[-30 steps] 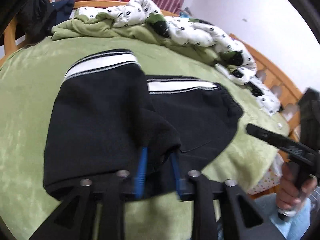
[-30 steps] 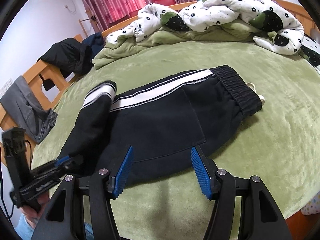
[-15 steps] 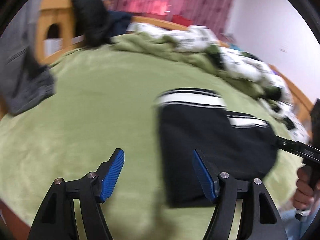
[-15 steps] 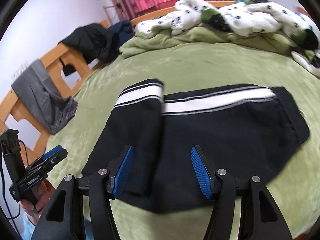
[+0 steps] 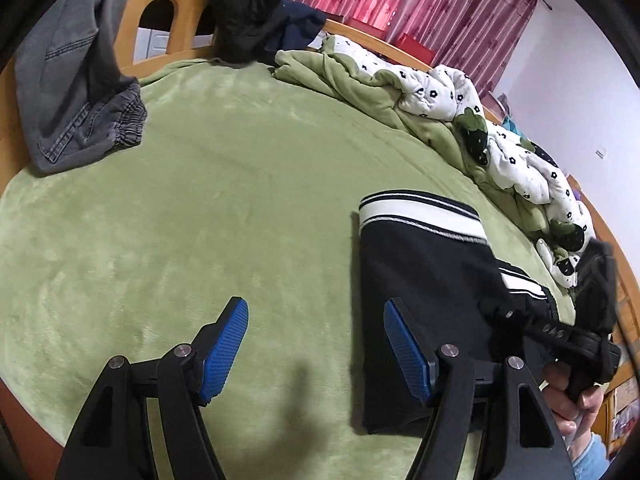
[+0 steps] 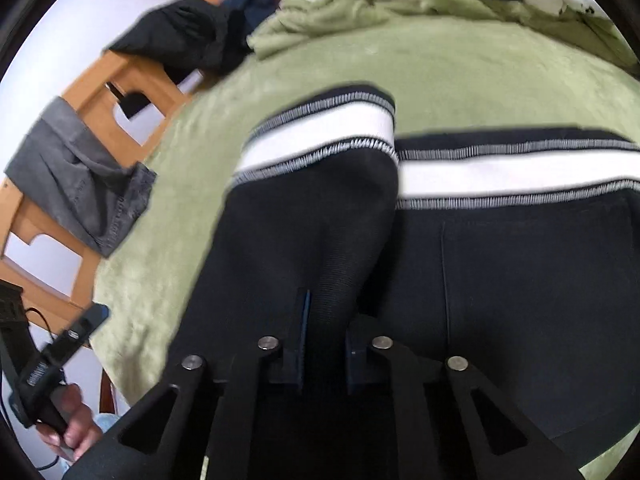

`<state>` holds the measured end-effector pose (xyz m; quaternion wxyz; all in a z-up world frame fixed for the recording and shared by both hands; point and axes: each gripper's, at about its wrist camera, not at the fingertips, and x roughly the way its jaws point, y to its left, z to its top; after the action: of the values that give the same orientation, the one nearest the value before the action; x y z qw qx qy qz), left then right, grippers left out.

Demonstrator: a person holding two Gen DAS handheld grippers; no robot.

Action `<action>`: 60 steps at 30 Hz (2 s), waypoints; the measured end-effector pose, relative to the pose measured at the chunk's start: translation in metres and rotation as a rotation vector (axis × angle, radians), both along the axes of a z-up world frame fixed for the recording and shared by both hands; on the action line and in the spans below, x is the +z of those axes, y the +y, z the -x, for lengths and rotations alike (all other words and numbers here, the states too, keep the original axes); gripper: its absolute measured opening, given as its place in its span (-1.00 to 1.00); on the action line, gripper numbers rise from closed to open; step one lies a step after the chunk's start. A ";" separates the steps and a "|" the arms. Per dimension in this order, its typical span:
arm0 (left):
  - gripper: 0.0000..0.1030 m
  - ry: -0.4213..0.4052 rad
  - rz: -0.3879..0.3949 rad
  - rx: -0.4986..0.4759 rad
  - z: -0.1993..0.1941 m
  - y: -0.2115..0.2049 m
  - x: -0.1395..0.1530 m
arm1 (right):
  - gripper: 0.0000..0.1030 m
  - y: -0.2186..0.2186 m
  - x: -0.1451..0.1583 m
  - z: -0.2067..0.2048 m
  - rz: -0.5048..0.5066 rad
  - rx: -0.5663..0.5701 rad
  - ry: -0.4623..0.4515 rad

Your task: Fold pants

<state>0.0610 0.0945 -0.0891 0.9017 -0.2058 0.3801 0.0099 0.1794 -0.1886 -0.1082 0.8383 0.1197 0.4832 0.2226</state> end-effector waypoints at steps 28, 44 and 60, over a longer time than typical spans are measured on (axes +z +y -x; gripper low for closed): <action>0.33 0.063 -0.067 -0.232 -0.006 -0.105 -0.012 | -0.80 -0.273 0.014 0.009 0.189 -0.448 -0.179; 0.33 0.016 -0.114 -0.328 0.009 -0.157 0.036 | -0.21 -0.271 0.036 0.061 0.249 -0.519 -0.230; 0.45 0.030 -0.115 -0.434 -0.042 -0.165 0.028 | 0.14 -0.273 0.042 0.032 0.215 -0.440 -0.204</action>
<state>0.1030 -0.0704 -0.0611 0.8872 -0.0674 0.4276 -0.1597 0.1469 -0.4618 -0.0664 0.9187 0.1090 0.3795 -0.0066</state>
